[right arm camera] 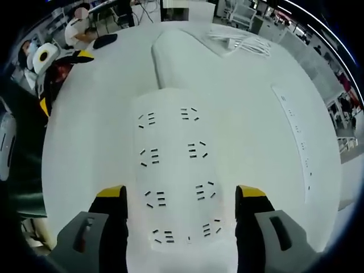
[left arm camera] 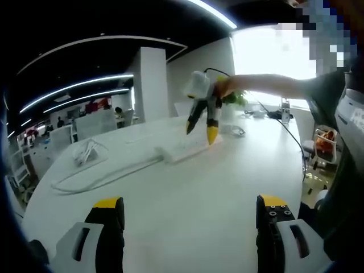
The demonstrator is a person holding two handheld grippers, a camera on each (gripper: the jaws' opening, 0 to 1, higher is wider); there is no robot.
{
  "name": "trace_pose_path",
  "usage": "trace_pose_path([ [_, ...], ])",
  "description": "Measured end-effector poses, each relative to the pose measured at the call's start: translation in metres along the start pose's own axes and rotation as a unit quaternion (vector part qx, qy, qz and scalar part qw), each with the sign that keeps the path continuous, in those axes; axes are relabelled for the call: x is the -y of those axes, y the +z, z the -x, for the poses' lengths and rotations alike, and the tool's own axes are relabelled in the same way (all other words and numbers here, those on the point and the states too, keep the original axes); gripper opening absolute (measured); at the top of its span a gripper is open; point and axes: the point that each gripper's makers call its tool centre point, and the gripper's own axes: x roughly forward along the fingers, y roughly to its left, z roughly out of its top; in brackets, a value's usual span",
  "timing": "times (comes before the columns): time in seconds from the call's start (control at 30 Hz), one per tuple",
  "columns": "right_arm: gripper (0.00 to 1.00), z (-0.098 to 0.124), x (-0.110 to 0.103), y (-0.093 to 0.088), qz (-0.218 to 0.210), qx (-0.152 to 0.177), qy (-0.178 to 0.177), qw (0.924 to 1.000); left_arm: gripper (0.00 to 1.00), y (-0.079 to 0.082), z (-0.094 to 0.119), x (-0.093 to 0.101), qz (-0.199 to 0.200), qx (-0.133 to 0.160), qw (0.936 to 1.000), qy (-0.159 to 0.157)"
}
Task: Straighten the power strip on the desk, plug the charger into it
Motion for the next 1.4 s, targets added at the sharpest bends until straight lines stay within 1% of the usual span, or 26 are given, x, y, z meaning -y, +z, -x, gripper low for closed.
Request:
trace_pose_path([
  [0.27, 0.80, 0.005, -0.003, 0.002, -0.001, 0.013, -0.001, 0.9999, 1.00, 0.001, 0.002, 0.001, -0.002, 0.002, 1.0000, 0.002],
  [0.4, 0.85, 0.007, -0.004, 0.003, -0.006, 0.025, -0.002, 0.9997, 1.00, 0.002, 0.003, 0.002, -0.002, 0.002, 1.0000, 0.000],
  [0.43, 0.85, 0.007, -0.004, 0.003, -0.007, 0.027, -0.003, 0.9996, 1.00, 0.002, 0.003, 0.002, -0.002, 0.003, 1.0000, 0.000],
  [0.63, 0.87, 0.009, -0.008, 0.000, -0.005, 0.027, -0.004, 0.9996, 1.00, 0.002, 0.003, 0.004, -0.003, 0.002, 1.0000, -0.002],
  [0.7, 0.88, 0.010, -0.008, 0.000, -0.007, 0.032, -0.004, 0.9995, 1.00, 0.002, 0.003, 0.004, -0.003, 0.002, 1.0000, -0.001],
  [0.83, 0.92, 0.012, -0.009, 0.002, -0.009, 0.040, -0.007, 0.9991, 1.00, 0.002, 0.004, 0.004, -0.004, 0.002, 1.0000, 0.000],
  [1.0, 0.93, 0.016, -0.009, 0.002, 0.001, 0.045, -0.014, 0.9989, 1.00, 0.001, 0.004, 0.007, -0.004, 0.000, 1.0000, -0.002],
  [1.1, 0.96, 0.017, -0.010, 0.002, 0.000, 0.051, -0.015, 0.9986, 1.00, 0.001, 0.004, 0.008, -0.004, 0.000, 1.0000, -0.002],
  [1.3, 0.98, 0.015, -0.014, -0.003, -0.006, 0.051, -0.014, 0.9986, 1.00, 0.002, 0.005, 0.009, -0.005, 0.001, 1.0000, -0.002],
  [1.4, 1.00, 0.016, -0.015, -0.003, -0.011, 0.057, -0.012, 0.9983, 1.00, 0.001, 0.005, 0.010, -0.006, 0.000, 1.0000, -0.003],
])
